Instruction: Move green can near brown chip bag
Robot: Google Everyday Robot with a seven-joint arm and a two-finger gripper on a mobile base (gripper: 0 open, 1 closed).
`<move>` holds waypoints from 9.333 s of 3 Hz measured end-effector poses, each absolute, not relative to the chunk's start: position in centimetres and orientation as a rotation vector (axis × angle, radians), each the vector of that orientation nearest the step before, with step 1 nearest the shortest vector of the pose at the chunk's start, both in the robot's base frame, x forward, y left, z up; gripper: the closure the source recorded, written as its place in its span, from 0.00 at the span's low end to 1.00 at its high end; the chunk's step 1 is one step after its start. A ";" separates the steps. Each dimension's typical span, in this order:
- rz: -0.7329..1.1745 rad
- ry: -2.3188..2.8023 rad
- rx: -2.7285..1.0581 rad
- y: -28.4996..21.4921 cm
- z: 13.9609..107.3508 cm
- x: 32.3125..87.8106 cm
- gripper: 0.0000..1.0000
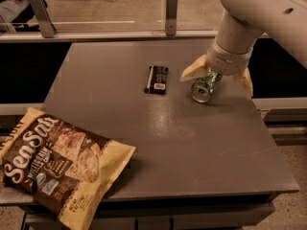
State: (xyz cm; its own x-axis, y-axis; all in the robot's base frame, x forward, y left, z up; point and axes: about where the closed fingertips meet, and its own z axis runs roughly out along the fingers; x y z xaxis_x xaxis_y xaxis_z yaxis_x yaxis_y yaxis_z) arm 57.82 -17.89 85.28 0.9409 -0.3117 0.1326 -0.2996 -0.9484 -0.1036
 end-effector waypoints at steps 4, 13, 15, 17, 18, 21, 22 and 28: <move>-0.252 0.427 -3.101 -16.1 83.1 56.7 0.86; -0.143 0.162 -2.492 -4.0 94.1 47.6 1.00; -0.180 0.107 -2.481 -4.4 93.4 47.5 1.00; -0.307 -0.125 -2.513 -4.5 90.8 41.8 1.00; -0.306 -0.125 -2.513 -4.5 90.8 41.8 1.00; -0.146 -0.458 -2.431 2.5 87.9 38.9 1.00; -0.146 -0.458 -2.431 2.5 87.9 38.9 1.00; -0.140 -0.473 -2.598 -2.9 86.2 37.4 0.59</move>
Offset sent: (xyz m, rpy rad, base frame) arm -0.0168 0.0331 -0.0279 -0.1359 -0.0451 -0.0258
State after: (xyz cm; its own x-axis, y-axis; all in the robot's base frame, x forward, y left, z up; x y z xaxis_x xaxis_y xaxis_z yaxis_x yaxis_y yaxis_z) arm 37.39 -2.87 86.20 0.9345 0.3051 0.1831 0.3556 -0.8189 -0.4504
